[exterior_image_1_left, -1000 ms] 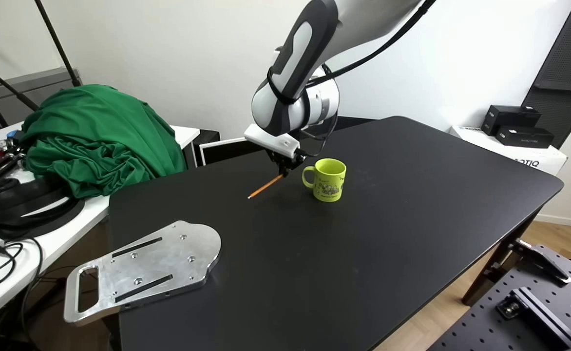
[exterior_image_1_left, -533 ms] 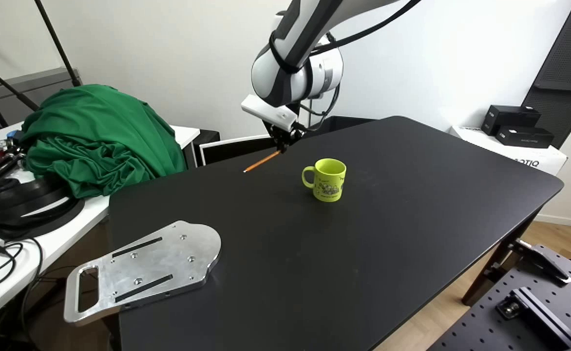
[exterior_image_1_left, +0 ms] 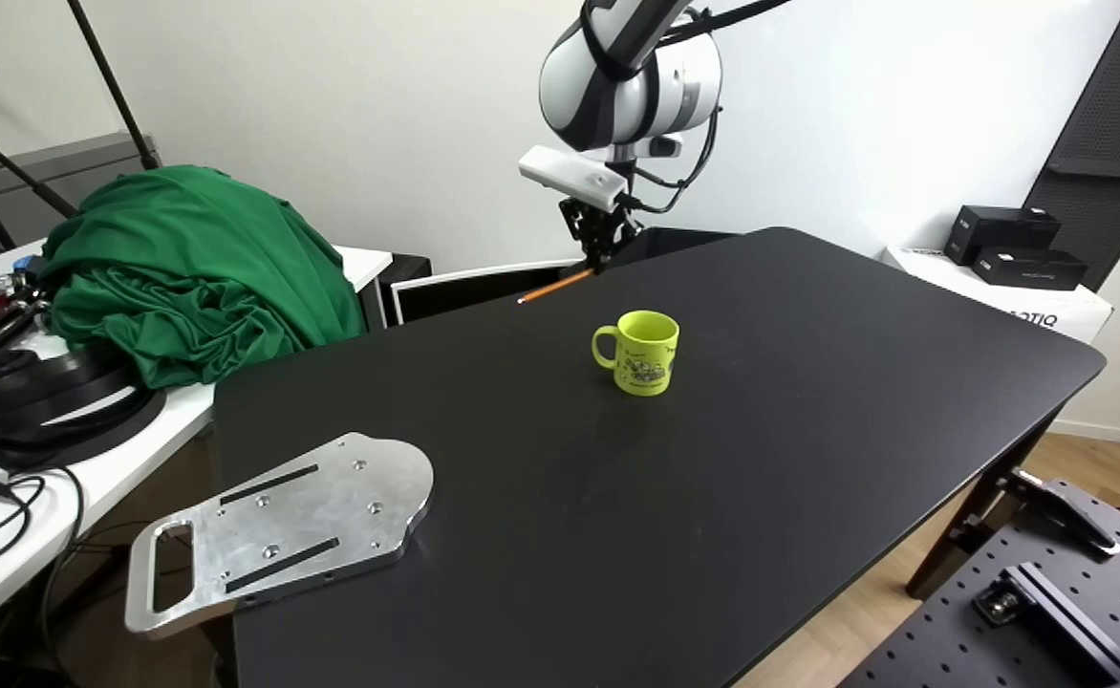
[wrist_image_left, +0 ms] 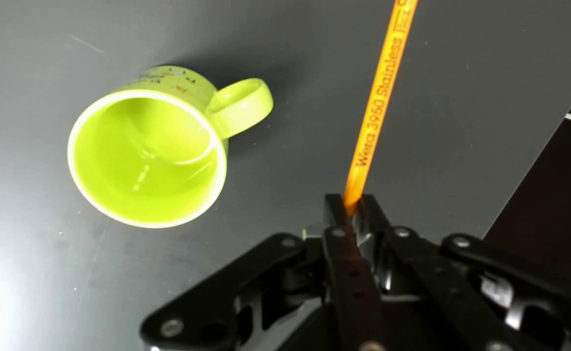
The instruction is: Put the orange thing in the mug
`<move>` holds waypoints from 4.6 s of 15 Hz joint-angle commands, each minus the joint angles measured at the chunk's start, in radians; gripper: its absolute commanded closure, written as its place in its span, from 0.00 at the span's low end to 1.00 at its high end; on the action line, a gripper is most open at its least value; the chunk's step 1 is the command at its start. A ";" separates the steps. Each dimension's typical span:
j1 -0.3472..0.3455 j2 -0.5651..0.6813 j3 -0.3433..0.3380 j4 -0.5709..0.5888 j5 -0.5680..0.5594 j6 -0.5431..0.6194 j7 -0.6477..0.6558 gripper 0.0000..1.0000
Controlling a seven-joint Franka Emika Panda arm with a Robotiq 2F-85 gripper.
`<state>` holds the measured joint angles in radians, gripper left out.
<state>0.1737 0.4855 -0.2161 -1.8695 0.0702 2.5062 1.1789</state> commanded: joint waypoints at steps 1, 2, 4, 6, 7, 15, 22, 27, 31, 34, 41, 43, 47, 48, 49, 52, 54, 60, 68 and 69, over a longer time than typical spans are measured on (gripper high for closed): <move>-0.019 -0.069 -0.017 -0.057 -0.070 -0.014 0.050 0.97; -0.011 -0.076 -0.034 -0.066 -0.113 -0.009 0.065 0.97; 0.014 -0.089 -0.066 -0.085 -0.225 -0.006 0.100 0.97; 0.032 -0.103 -0.082 -0.102 -0.330 -0.008 0.138 0.97; 0.043 -0.108 -0.090 -0.109 -0.387 -0.008 0.162 0.97; 0.070 -0.147 -0.090 -0.110 -0.778 -0.046 0.356 0.97; 0.032 -0.198 -0.036 -0.165 -1.046 -0.154 0.459 0.97; -0.027 -0.225 0.039 -0.228 -1.155 -0.183 0.502 0.97; -0.063 -0.227 0.078 -0.260 -1.208 -0.167 0.534 0.97; -0.081 -0.215 0.094 -0.262 -1.263 -0.157 0.588 0.97; -0.107 -0.196 0.132 -0.269 -1.368 -0.083 0.743 0.97; -0.108 -0.187 0.140 -0.270 -1.402 -0.062 0.790 0.97; -0.111 -0.165 0.156 -0.280 -1.438 -0.048 0.846 0.97; -0.112 -0.159 0.160 -0.284 -1.444 -0.046 0.856 0.97; -0.114 -0.152 0.163 -0.288 -1.447 -0.045 0.862 0.97; -0.116 -0.130 0.170 -0.293 -1.445 -0.043 0.872 0.97; -0.118 -0.119 0.174 -0.289 -1.437 -0.049 0.873 0.64; -0.123 -0.135 0.185 -0.278 -1.413 -0.046 0.877 0.29; -0.127 -0.157 0.192 -0.272 -1.317 -0.043 0.815 0.00; -0.127 -0.157 0.192 -0.272 -1.312 -0.043 0.815 0.00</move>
<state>0.0516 0.3292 -0.0300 -2.1419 -1.2435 2.4658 1.9956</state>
